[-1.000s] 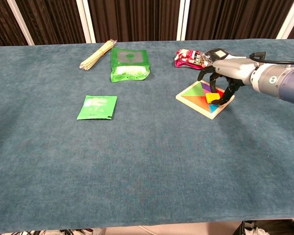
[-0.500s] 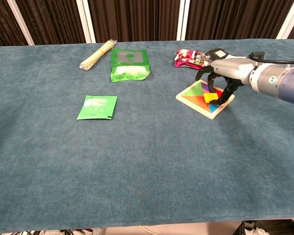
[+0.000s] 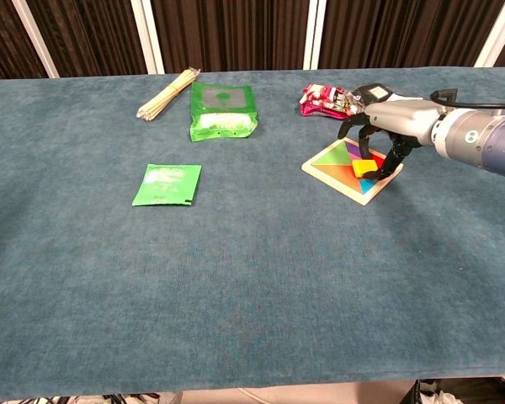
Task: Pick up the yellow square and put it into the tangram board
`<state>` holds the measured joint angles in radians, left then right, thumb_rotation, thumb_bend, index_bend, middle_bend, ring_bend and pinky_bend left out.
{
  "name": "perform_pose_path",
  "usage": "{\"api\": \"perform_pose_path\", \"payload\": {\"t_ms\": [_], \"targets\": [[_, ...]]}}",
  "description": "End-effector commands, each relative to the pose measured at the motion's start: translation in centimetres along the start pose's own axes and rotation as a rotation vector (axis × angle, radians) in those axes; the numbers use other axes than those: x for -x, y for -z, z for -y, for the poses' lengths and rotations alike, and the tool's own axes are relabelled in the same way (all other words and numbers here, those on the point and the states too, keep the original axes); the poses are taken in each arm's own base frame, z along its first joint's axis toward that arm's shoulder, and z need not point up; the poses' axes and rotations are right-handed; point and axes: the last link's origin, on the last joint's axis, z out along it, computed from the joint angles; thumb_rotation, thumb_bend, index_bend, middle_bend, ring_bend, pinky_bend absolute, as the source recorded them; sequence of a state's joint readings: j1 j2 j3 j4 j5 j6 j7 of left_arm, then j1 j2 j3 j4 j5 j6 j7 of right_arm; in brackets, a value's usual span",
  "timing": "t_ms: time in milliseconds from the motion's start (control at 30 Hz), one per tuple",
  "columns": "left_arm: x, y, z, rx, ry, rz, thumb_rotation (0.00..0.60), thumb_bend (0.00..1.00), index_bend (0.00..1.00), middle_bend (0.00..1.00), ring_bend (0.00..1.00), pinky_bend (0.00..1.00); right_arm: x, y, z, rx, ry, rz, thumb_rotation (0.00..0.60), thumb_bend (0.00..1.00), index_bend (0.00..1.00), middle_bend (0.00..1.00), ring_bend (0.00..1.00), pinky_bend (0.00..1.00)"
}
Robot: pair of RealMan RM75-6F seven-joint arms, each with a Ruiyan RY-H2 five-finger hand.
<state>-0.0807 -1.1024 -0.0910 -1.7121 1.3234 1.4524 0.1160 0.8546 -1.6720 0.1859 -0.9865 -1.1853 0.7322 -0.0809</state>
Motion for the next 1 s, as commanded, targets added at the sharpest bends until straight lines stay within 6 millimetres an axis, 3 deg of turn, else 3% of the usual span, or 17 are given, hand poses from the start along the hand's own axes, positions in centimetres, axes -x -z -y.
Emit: {"api": "perform_pose_path", "payload": {"t_ms": [33,1000], "targets": [[-0.03,-0.01,0.03,-0.002,0.001,-0.001,0.6,0.31,0.0,0.0,0.0,0.0,0.13,0.03,-0.05,-0.002,-0.002,-0.001,0.6,0.27,0.22,0.43,0.18,0.15],[-0.03,-0.05,0.03,-0.007,-0.002,0.0,0.6,0.31,0.0,0.0,0.0,0.0,0.43,0.46,-0.3,-0.021,-0.009,-0.001,0.6,0.26,0.22,0.38,0.14,0.15]]}}
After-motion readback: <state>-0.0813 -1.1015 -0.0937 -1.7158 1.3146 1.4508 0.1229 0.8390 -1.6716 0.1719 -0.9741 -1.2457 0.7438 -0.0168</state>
